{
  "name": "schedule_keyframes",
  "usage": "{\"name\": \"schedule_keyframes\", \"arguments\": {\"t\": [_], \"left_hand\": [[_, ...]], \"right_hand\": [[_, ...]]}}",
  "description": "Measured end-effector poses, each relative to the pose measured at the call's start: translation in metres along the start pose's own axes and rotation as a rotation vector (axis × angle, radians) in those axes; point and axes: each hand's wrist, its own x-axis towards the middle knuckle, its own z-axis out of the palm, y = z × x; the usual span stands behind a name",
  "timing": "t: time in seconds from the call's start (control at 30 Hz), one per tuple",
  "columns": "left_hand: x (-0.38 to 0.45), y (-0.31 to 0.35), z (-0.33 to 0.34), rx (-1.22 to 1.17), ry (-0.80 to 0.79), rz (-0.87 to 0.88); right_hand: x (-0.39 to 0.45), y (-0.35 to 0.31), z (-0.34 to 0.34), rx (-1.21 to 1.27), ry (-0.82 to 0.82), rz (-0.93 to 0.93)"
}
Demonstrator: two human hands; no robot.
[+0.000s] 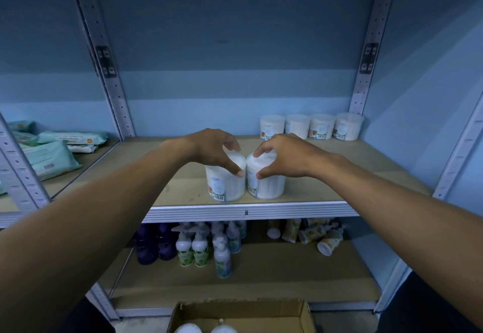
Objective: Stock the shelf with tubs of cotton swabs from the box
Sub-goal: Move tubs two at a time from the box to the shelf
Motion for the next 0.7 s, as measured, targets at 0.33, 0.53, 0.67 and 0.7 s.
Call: {"name": "schedule_keyframes", "arguments": {"t": [0.33, 0.53, 0.67, 0.7], "left_hand": [[-0.018, 0.012, 0.002, 0.138, 0.061, 0.068], [-0.014, 0.011, 0.014, 0.113, 0.150, 0.055], [-0.007, 0.005, 0.017, 0.110, 0.174, 0.058], [-0.005, 0.003, 0.017, 0.112, 0.177, 0.060]], "right_hand": [[-0.022, -0.011, 0.003, -0.089, 0.093, 0.007], [-0.022, -0.009, 0.019, -0.128, 0.205, 0.006], [-0.011, -0.007, 0.025, -0.136, 0.227, 0.024], [-0.008, -0.007, 0.027, -0.138, 0.230, 0.028]]}}
